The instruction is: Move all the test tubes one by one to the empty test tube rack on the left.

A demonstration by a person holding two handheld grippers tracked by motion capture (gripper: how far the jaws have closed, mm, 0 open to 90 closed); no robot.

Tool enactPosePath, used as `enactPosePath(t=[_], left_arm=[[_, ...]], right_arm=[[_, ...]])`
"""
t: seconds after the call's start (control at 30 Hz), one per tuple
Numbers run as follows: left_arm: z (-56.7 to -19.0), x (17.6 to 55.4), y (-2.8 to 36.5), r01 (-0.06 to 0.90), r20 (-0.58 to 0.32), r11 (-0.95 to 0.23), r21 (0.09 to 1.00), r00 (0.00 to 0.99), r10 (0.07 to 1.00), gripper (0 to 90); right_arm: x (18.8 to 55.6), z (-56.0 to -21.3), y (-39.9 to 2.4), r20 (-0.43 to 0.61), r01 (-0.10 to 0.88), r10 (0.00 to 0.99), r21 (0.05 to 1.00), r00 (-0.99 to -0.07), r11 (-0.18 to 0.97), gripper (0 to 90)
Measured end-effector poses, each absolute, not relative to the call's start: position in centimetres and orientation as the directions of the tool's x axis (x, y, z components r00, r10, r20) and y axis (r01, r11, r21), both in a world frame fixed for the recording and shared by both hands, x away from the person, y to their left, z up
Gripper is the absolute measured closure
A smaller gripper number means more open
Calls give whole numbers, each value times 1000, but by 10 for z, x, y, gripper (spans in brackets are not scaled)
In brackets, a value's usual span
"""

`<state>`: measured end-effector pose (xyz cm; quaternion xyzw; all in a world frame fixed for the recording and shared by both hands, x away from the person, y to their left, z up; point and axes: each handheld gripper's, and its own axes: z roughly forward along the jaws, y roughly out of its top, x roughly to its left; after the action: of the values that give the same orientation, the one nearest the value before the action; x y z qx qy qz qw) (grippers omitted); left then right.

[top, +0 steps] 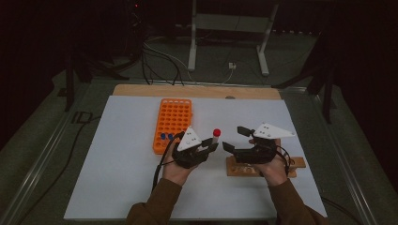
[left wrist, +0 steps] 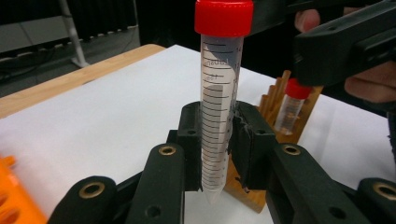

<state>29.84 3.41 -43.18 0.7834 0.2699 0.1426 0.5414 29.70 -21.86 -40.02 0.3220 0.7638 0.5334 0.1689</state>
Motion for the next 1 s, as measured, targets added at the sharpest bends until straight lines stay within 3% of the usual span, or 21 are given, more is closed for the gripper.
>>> enactPosePath(t=[0.23, 1.0], left_arm=[[-432, 297, 52, 274, -75, -244, 930, 793, 604, 748], [-435, 294, 135, 290, -54, -209, 934, 691, 720, 747]], right_arm=[[296, -406, -239, 99, 338, 723, 921, -684, 193, 38], [289, -412, -273, 129, 343, 783, 933, -608, 112, 10]])
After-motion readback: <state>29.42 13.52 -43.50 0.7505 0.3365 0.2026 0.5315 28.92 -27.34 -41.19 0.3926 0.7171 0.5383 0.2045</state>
